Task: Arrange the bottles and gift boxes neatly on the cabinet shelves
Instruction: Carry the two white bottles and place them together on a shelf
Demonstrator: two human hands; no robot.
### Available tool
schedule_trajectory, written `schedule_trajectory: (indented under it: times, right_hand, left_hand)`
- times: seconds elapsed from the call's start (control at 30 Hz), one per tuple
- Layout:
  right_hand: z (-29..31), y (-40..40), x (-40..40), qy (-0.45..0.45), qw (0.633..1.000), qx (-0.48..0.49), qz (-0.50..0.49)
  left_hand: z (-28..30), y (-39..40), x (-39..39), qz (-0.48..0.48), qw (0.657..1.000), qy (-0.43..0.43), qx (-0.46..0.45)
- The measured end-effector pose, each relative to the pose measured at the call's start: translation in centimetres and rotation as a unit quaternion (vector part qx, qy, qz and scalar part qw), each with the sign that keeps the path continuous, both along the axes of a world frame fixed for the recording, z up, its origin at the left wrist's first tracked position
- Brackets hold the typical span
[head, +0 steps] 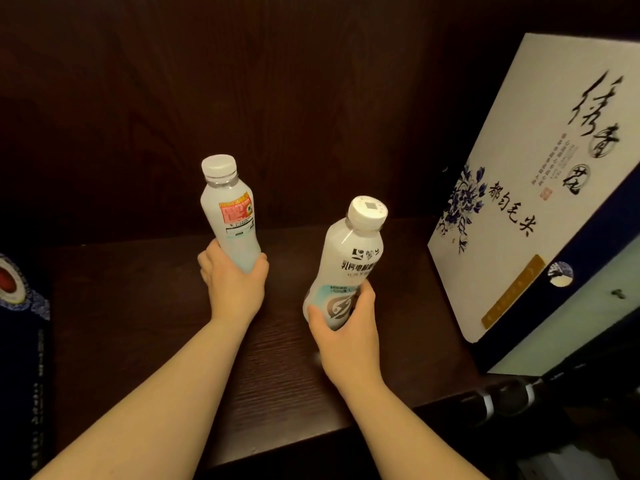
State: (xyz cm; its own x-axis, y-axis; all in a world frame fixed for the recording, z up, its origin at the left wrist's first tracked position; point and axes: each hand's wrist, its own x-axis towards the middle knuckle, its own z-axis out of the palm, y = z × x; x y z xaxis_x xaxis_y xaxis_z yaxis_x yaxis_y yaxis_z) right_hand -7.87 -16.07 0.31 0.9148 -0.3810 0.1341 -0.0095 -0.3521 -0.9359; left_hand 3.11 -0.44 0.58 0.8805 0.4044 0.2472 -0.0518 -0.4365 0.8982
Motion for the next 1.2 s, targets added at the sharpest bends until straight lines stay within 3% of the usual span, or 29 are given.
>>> schedule_trajectory:
  times: [0.33,0.6,0.9,1.2]
  right_hand:
    - [2.4,-3.2,-7.6,0.031,1.0,-0.005,0.003]
    - [8.6,-7.8,-13.2,-0.028,0.999,0.026,-0.001]
    - [15.6,-17.4,-23.6,-0.138,0.99,0.012,0.014]
    - [19.0,-32.3,-33.8,-0.169,0.984,-0.036,-0.029]
  left_hand:
    - [2.6,-2.3,-8.2,-0.041,0.998,0.037,-0.027]
    - [9.1,-7.3,-13.4,-0.081,0.997,0.005,0.001]
    - [16.7,-17.1,-24.6,-0.127,0.989,-0.071,0.024]
    - [21.4,-32.0,-33.3,-0.204,0.972,-0.113,0.009]
